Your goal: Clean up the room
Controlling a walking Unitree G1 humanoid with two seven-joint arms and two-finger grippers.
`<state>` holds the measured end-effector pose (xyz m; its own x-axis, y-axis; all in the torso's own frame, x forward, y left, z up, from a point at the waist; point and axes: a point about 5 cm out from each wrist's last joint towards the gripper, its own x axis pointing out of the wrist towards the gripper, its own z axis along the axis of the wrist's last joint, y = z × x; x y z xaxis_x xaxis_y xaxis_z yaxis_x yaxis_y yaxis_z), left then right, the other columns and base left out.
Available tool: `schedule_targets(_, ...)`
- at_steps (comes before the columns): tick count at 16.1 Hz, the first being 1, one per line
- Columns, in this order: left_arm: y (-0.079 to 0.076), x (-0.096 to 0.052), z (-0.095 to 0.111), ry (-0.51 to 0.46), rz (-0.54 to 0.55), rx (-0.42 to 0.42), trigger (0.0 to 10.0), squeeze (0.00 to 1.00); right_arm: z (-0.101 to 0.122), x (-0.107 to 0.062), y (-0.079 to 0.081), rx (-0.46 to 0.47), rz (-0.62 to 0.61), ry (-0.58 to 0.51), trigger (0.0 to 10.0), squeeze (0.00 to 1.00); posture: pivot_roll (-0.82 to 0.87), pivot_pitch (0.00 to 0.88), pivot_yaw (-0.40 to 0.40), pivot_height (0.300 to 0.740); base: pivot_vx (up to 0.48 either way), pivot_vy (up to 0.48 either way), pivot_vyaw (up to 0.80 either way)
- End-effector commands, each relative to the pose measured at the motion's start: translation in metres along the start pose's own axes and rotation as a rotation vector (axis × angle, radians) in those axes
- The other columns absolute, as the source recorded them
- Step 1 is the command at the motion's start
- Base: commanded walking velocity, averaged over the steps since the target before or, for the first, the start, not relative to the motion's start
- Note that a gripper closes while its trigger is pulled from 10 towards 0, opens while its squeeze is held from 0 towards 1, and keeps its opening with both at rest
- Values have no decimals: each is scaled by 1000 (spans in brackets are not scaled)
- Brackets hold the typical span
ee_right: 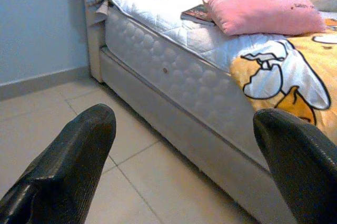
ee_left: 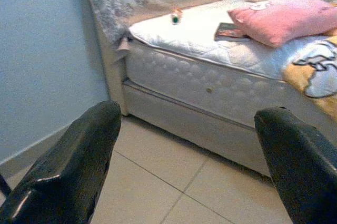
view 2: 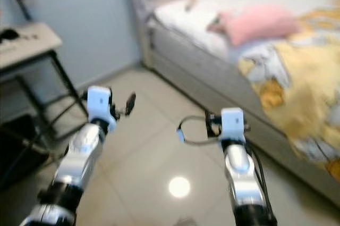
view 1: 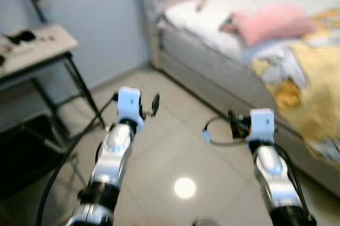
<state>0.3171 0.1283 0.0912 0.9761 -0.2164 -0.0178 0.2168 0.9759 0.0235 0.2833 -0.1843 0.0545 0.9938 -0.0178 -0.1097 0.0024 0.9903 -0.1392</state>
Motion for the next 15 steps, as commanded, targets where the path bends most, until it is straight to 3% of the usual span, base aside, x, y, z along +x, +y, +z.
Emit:
schedule_targets(1,12,-1,-1,8,57,41,10000,0,0,2,4,33,-2,-6,10000,0,-144,0,35,740,0,480,-688)
schedule_targets(2,13,0,-2,17,77,64,10000,0,1,2,4,48,-5,-19,10000,0,-146,0,37,740,0,0,-750)
schedule_targets(3,10,1,-4,26,45,-10,10000,0,-1,1,5,33,6,-3,10000,0,-149,0,39,740,0,0,0)
schedule_targets(9,3,3,-5,19,1,0,10000,0,-4,3,7,2,18,-2,10000,0,-153,0,45,740,480,0,0)
schedule_targets(11,6,4,-5,17,21,-6,10000,0,-4,4,8,-2,22,-4,10000,0,-151,0,44,740,480,0,0)
schedule_targets(13,17,5,-5,20,114,-63,10000,0,-2,6,9,-8,26,-13,10000,0,-148,0,42,740,461,0,0)
schedule_targets(15,20,5,-3,9,121,-50,10000,0,4,8,8,27,14,-56,10000,0,-144,0,39,740,437,0,0)
